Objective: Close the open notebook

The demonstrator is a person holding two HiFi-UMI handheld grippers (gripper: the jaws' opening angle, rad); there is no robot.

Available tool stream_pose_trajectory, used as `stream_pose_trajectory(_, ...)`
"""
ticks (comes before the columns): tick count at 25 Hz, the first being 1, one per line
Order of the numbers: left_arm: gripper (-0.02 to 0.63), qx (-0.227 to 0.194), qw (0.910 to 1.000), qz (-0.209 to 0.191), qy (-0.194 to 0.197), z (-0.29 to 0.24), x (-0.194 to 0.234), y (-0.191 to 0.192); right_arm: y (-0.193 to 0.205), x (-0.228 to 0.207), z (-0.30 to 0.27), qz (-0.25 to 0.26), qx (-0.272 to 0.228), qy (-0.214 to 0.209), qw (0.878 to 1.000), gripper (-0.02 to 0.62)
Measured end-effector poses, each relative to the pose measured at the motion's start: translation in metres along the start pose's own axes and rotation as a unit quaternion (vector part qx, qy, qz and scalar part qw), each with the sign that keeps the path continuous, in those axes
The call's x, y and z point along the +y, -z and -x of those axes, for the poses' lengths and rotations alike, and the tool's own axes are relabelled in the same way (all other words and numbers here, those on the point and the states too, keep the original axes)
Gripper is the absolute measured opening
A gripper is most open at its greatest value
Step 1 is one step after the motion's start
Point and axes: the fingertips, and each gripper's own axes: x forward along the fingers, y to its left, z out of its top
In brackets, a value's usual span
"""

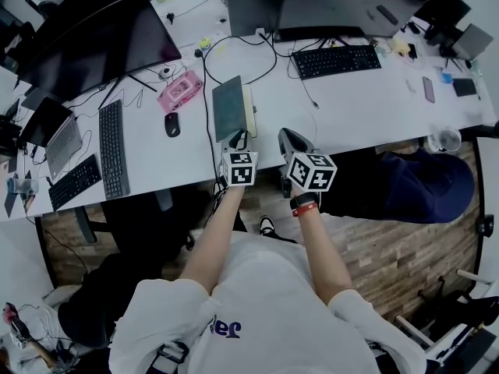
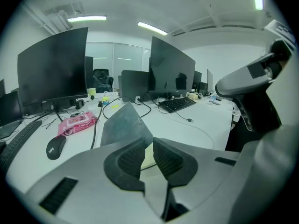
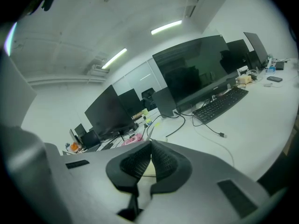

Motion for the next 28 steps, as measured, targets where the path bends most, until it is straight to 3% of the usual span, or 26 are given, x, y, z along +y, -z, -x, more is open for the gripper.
stream_pose_trajectory(13, 0.067, 0.025, 0.9997, 0.001, 0.006, -0.014, -0.01, 0.013, 0.01, -0.012, 0.0, -0.011, 0.01, 0.011, 1.0, 0.014)
stream_pose_trajectory(28, 0.067, 0.052, 0.9981, -0.026, 0.016, -0.029, -0.016, 0.027, 0.008, -0.022, 0.0, -0.02, 0.007, 0.024, 0.999, 0.014)
